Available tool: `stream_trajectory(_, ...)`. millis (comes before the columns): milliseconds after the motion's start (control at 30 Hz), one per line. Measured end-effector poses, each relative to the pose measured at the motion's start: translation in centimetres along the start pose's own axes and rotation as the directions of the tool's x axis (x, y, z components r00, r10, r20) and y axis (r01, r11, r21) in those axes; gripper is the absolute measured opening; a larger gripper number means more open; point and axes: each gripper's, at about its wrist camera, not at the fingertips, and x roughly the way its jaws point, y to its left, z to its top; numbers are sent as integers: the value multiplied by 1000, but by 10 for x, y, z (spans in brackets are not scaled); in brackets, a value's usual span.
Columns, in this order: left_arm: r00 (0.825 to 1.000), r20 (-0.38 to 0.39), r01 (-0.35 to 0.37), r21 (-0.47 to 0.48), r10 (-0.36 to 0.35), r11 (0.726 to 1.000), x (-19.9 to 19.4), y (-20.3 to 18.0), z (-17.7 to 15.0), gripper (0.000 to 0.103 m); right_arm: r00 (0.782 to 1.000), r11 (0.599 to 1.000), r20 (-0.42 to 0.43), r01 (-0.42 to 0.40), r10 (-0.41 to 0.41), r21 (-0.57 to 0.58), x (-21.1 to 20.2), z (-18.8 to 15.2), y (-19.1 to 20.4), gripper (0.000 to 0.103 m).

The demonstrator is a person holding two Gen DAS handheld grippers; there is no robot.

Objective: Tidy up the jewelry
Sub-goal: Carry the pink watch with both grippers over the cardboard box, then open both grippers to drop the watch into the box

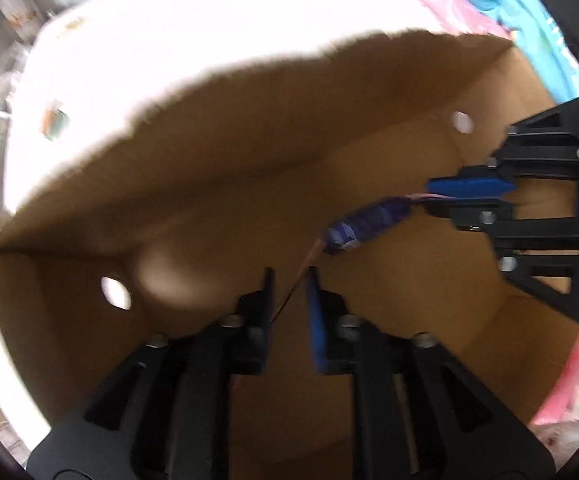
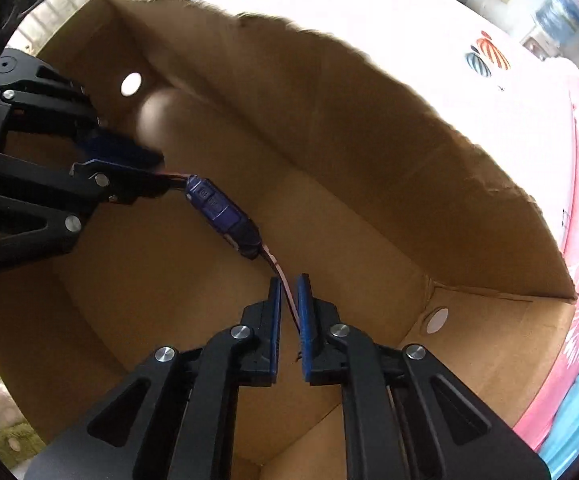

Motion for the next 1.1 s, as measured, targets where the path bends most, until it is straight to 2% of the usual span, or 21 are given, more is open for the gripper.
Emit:
stream_trajectory(33, 1000, 20, -19, -2, 19, 1000, -2, 0, 0, 35, 1000, 1000, 9, 11, -11, 6, -2, -1, -1, 21)
stream_trajectory(67, 999, 36, -29, -2, 29, 1000, -5, -1, -1, 36, 1000, 1000, 15, 18, -19, 15, -3, -1, -3, 29)
stream_trajectory(133, 997, 58, -47, -1, 47, 999, -9, -1, -2, 36, 999, 999, 39, 20, -22, 42, -8, -4, -6, 33)
stream_trajectory(200, 995, 80, -56, 0, 56, 998, -13, -2, -4, 36, 996, 997, 53, 63, -65, 39, -10, -7, -6, 34)
stream_trajectory(433, 988, 144, -65, 0, 64, 998, -26, -12, -17, 36, 983, 989, 122, 132, -138, 61, -24, -17, 3, 34)
stream_trajectory(500, 982, 182, -57, 1, 56, 998, -38, -15, -24, 36, 979, 989, 146, 131, -139, 68, -31, -19, 5, 34)
stream_trajectory(600, 964, 263, -48, -19, 51, 999, -63, -13, -42, 45, 966, 989, 222, 114, -132, 92, -54, -34, 14, 34)
stream_trajectory(667, 939, 343, -35, -25, 42, 999, -91, -12, -65, 56, 947, 990, 300, 77, -110, 121, -76, -51, 22, 38)
stream_trajectory(700, 923, 383, -27, -24, 34, 999, -105, -13, -78, 59, 935, 989, 340, 62, -106, 138, -87, -61, 25, 45)
stream_trajectory(767, 895, 445, -18, -21, 25, 1000, -127, -11, -95, 72, 899, 984, 423, 39, -110, 173, -107, -75, 24, 56)
stream_trajectory(800, 878, 477, -13, -20, 21, 1000, -137, -8, -106, 75, 882, 981, 457, 30, -116, 192, -119, -80, 18, 61)
stream_trajectory(833, 855, 519, 2, -18, 7, 1000, -148, -10, -127, 81, 865, 978, 488, 18, -119, 207, -131, -85, 10, 63)
stream_trajectory(867, 845, 535, 14, -21, -1, 1000, -151, 0, -124, 84, 842, 975, 525, 4, -123, 223, -142, -100, 16, 68)
stream_trajectory(933, 833, 552, 49, -32, -23, 998, -153, 7, -136, 85, 815, 969, 563, -5, -139, 245, -162, -115, 27, 74)
stream_trajectory(1033, 820, 570, 74, -38, -40, 997, -151, -3, -170, 88, 762, 953, 613, 20, -209, 301, -184, -156, 50, 87)
stream_trajectory(1100, 822, 568, 72, -34, -40, 997, -146, -7, -196, 89, 750, 940, 623, -6, -222, 342, -182, -179, 54, 95)
